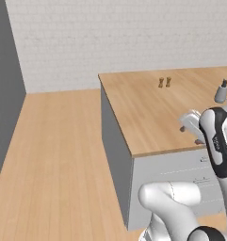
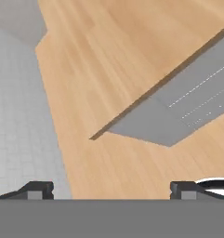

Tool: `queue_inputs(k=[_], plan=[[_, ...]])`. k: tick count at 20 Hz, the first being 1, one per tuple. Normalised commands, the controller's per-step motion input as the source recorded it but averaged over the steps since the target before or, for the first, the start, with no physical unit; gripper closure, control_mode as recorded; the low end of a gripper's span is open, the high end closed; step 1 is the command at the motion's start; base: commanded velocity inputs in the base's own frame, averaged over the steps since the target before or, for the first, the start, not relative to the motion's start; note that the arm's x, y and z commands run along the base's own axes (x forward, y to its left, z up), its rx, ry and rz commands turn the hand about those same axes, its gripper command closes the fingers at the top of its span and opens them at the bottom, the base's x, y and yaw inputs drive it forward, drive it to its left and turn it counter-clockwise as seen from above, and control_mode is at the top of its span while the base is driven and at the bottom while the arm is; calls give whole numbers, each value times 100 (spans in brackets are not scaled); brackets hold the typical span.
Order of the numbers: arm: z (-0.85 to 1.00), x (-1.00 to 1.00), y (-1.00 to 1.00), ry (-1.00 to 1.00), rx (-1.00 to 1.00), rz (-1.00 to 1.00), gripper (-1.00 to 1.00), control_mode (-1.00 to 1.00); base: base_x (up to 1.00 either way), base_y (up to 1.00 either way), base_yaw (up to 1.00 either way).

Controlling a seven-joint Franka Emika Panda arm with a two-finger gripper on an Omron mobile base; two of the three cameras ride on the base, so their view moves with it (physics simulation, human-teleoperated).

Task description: Take a straw from the drawer in front and place it inside the glass cup on the dining counter.

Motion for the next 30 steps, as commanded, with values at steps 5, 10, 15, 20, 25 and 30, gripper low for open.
queue_inputs(k=[5, 10, 15, 20, 25, 30], plan=[[-29, -9, -97, -2, 44, -34, -100, -100, 0, 0, 0], [-28, 0, -91, -4, 41, -30, -100, -100, 0, 0, 0], [-31, 0, -78, -13, 43, -29, -100, -100, 0, 0, 0], [-59, 7, -71, -10, 28, -21, -100, -100, 0, 0, 0], [-83, 6, -79, -1, 15, -5, -100, -100, 0, 0, 0], [-72, 25, -62, -4, 9, -6, -100, -100, 0, 0, 0]])
